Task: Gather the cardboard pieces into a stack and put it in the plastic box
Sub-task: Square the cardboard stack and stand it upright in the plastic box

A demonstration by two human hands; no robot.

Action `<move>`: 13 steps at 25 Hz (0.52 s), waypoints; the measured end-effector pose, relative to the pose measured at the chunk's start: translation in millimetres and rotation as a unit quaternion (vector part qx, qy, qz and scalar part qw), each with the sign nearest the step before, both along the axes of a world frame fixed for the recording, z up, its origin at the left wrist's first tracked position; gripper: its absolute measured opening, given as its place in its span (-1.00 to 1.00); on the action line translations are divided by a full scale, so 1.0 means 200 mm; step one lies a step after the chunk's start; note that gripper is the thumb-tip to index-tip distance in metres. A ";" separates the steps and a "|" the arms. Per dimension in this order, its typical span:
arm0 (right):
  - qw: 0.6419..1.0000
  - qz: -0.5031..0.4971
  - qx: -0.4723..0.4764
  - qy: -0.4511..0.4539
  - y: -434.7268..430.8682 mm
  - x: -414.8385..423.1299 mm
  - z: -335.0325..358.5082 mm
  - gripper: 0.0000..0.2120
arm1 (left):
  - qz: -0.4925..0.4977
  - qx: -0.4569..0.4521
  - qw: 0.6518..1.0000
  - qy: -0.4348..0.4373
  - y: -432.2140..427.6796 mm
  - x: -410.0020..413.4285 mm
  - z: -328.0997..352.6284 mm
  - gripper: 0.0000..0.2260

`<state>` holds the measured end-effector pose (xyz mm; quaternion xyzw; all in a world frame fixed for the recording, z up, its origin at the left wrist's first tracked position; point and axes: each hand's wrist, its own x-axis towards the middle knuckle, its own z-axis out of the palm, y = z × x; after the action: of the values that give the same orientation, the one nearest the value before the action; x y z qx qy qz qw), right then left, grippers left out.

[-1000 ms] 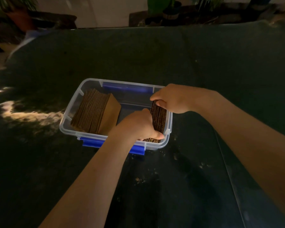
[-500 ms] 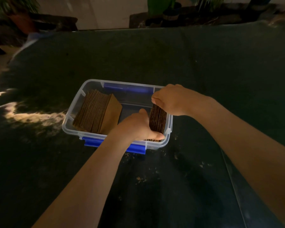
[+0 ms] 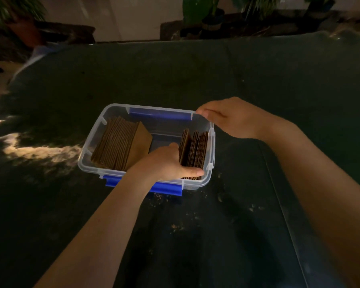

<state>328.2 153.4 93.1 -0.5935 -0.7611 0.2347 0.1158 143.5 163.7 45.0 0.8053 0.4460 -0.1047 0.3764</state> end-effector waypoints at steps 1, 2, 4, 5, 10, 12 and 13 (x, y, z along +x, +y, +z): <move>0.999 -0.022 0.009 0.024 -0.02 0.02 0.01 -0.69 | -0.008 0.007 1.000 -0.008 0.00 0.01 0.00 -0.40; 0.998 -0.046 0.019 0.046 -0.04 0.05 0.01 -0.70 | -0.015 0.016 1.000 -0.015 0.00 0.02 0.01 -0.48; 0.994 -0.078 0.025 0.074 -0.08 0.07 0.01 -0.71 | -0.015 0.034 0.999 -0.018 -0.01 0.04 0.00 -0.60; 0.993 -0.086 0.023 0.077 -0.10 0.08 0.01 -0.71 | -0.012 0.045 0.999 -0.013 -0.01 0.05 -0.01 -0.63; 0.992 -0.103 0.007 0.076 -0.17 0.08 -0.03 -0.71 | -0.001 0.111 0.994 0.014 -0.04 0.09 -0.05 -0.63; 0.991 -0.104 -0.005 0.078 -0.18 0.07 -0.06 -0.71 | 0.000 0.111 0.994 0.017 -0.04 0.09 -0.06 -0.65; 0.991 -0.107 -0.008 0.083 -0.18 0.07 -0.06 -0.71 | 0.002 0.105 0.994 0.017 -0.04 0.09 -0.06 -0.67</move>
<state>341.3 116.6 80.2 -0.6505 -0.6795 0.2754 0.1984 161.3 155.5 32.7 0.8374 0.4624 -0.0704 0.2827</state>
